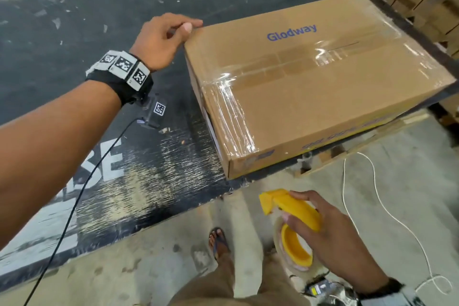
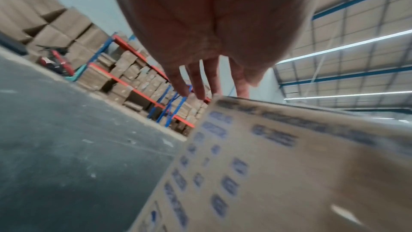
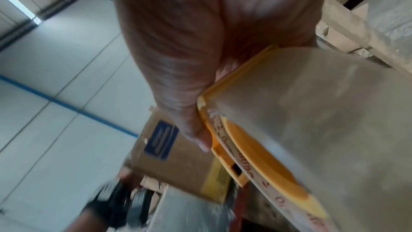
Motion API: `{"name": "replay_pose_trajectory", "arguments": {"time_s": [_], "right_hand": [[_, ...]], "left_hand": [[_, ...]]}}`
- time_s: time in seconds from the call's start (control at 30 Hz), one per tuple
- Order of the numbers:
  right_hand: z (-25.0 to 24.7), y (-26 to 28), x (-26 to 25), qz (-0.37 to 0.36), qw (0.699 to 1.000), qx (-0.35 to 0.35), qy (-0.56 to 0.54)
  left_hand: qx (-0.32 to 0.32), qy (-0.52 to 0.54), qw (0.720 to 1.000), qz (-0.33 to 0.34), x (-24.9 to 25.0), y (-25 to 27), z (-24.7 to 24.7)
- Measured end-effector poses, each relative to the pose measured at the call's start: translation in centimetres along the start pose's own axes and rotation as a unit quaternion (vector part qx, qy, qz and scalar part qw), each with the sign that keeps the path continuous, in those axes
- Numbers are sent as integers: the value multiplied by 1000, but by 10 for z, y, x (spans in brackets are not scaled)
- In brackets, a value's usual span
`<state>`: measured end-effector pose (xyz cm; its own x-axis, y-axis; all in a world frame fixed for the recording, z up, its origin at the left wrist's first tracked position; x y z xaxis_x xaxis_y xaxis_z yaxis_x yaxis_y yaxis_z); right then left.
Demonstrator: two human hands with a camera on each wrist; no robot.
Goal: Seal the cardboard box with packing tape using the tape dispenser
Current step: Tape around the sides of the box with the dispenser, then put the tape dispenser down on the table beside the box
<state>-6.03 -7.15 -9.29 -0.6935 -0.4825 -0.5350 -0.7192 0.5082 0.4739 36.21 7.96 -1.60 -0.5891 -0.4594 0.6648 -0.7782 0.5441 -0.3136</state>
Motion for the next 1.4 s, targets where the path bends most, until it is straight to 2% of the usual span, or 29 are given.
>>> {"name": "replay_pose_trajectory", "arguments": {"time_s": [0.07, 0.1, 0.13, 0.2, 0.27, 0.3, 0.37, 0.57, 0.63, 0.73, 0.8, 0.9, 1.07, 1.17, 1.27, 1.4], "right_hand": [[-14, -9, 4, -14, 999, 18, -34], [-18, -13, 7, -19, 999, 23, -44], [-19, -16, 10, -19, 998, 24, -59], [-21, -20, 17, -17, 995, 35, -89], [-22, -24, 28, -20, 993, 53, -108], [-23, -27, 33, -20, 991, 60, -118], [-27, -30, 39, -19, 987, 71, -146], [-64, -36, 62, -12, 959, 126, -255], [-82, -43, 77, -11, 951, 145, -274], [-116, -58, 110, 4, 940, 209, -269], [-141, -73, 138, 25, 923, 253, -288], [-184, -97, 171, 50, 894, 313, -316], [-260, -153, 206, 32, 865, 364, -345], [-294, -204, 216, 17, 874, 361, -323], [-315, -259, 219, 0, 904, 345, -254], [-324, -321, 208, -30, 942, 298, -151]], "left_hand": [[69, -2, 996, 58, 36, 24, -8], [69, 13, 994, 86, 59, 43, -8], [47, 25, 992, 111, 81, 66, -4], [-41, 29, 988, 148, 120, 117, 15], [-119, -1, 977, 178, 139, 159, 40], [-138, -18, 973, 186, 142, 172, 50], [-129, -32, 973, 191, 141, 182, 60], [-105, -32, 983, 149, 145, 179, 60], [-90, -38, 986, 137, 158, 175, 60], [-64, -25, 991, 116, 186, 163, 71], [-62, -8, 992, 107, 212, 154, 94], [-54, 15, 990, 128, 262, 133, 143], [-75, -8, 985, 157, 336, 79, 238], [-83, -69, 980, 166, 359, 42, 288], [-111, -157, 972, 139, 357, 17, 328], [-110, -249, 951, 147, 346, 14, 345]]}}
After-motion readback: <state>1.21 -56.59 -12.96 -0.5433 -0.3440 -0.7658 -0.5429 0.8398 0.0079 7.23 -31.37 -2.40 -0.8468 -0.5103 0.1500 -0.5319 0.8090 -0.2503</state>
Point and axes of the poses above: each hand's wrist, its own y-axis away from the middle knuckle, its own z-axis out of the palm, x = y × z, the point moved 8 cm from there along -y, towards the middle knuckle, and after that the axes turned 7 degrees about x, right-handed, at the moved point
